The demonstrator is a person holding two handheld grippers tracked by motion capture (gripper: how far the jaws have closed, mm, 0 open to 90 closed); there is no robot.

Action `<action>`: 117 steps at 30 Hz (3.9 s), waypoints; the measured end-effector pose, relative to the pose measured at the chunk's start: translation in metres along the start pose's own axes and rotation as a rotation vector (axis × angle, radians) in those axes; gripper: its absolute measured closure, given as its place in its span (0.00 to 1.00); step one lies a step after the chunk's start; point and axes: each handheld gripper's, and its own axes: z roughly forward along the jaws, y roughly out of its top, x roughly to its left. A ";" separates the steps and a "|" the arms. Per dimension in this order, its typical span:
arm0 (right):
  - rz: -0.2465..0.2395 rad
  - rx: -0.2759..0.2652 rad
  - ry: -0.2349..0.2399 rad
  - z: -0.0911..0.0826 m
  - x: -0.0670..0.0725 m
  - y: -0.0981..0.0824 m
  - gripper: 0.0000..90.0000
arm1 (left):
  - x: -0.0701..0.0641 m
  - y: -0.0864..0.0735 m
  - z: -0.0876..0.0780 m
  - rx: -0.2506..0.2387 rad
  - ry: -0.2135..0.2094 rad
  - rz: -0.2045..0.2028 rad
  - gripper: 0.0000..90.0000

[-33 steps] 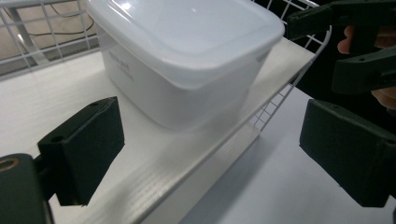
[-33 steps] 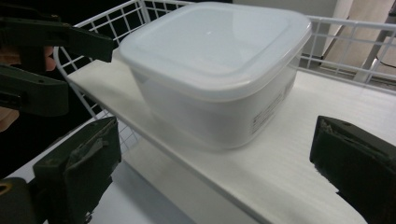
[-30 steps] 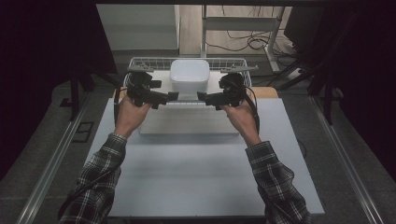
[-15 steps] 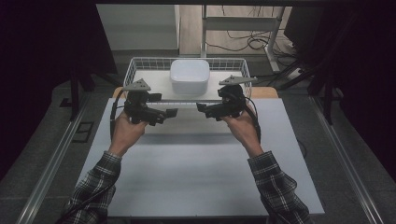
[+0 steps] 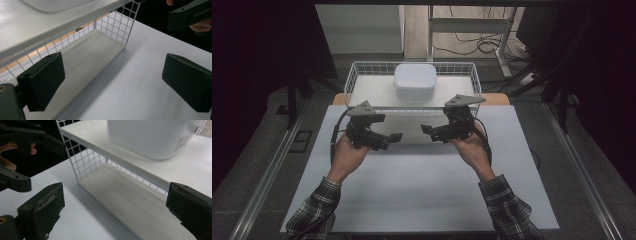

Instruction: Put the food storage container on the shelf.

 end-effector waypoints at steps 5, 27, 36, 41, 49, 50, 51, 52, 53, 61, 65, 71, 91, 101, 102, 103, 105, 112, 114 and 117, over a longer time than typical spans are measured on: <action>0.005 0.008 0.012 0.000 0.002 -0.014 0.02 | -0.003 -0.012 0.006 0.011 -0.013 0.000 0.04; 0.037 0.017 0.045 0.004 0.003 -0.060 0.00 | -0.008 -0.055 0.027 0.046 -0.034 -0.036 0.05; 0.009 0.029 -0.006 -0.004 0.011 -0.076 0.00 | -0.015 -0.070 0.021 0.051 -0.052 -0.045 0.05; 0.010 0.033 -0.012 -0.011 0.014 -0.082 0.00 | -0.019 -0.076 0.016 0.049 -0.057 -0.050 0.05; 0.016 0.035 -0.006 -0.020 0.016 -0.087 0.00 | -0.029 -0.085 0.009 0.050 -0.054 -0.041 0.06; 0.017 0.039 -0.004 -0.021 0.016 -0.089 0.00 | -0.029 -0.086 0.009 0.050 -0.054 -0.042 0.06; 0.016 0.041 -0.003 -0.021 0.016 -0.090 0.00 | -0.030 -0.088 0.008 0.050 -0.055 -0.043 0.06; 0.016 0.043 -0.005 -0.021 0.017 -0.091 0.00 | -0.031 -0.089 0.007 0.050 -0.054 -0.045 0.06; 0.018 0.044 -0.004 -0.022 0.018 -0.093 0.00 | -0.031 -0.090 0.007 0.049 -0.054 -0.046 0.06; 0.012 0.062 -0.015 -0.025 0.022 -0.105 0.00 | -0.037 -0.099 0.003 0.048 -0.056 -0.054 0.06; 0.009 0.069 -0.025 -0.026 0.025 -0.111 0.00 | -0.039 -0.105 0.004 0.059 -0.056 -0.056 0.06; 0.007 0.085 -0.029 -0.027 0.028 -0.119 0.00 | -0.040 -0.114 0.005 0.077 -0.047 -0.059 0.06; 0.024 0.122 -0.047 -0.042 0.023 -0.143 0.00 | -0.038 -0.136 -0.007 0.101 -0.031 -0.091 0.06; 0.037 0.116 -0.074 -0.059 0.018 -0.152 0.00 | -0.038 -0.147 -0.021 0.097 -0.014 -0.109 0.07; 0.036 0.117 -0.077 -0.060 0.018 -0.153 0.00 | -0.038 -0.148 -0.023 0.098 -0.011 -0.112 0.07; 0.035 0.115 -0.080 -0.062 0.017 -0.154 0.00 | -0.038 -0.150 -0.025 0.097 -0.009 -0.114 0.07; 0.036 0.117 -0.085 -0.065 0.017 -0.156 0.00 | -0.037 -0.152 -0.028 0.096 -0.003 -0.120 0.07; 0.041 0.121 -0.104 -0.077 0.013 -0.164 0.00 | -0.035 -0.159 -0.037 0.094 0.014 -0.134 0.07; 0.044 0.122 -0.109 -0.080 0.012 -0.166 0.00 | -0.035 -0.162 -0.039 0.097 0.021 -0.137 0.07; 0.047 0.126 -0.118 -0.084 0.011 -0.170 0.00 | -0.034 -0.166 -0.042 0.101 0.032 -0.138 0.07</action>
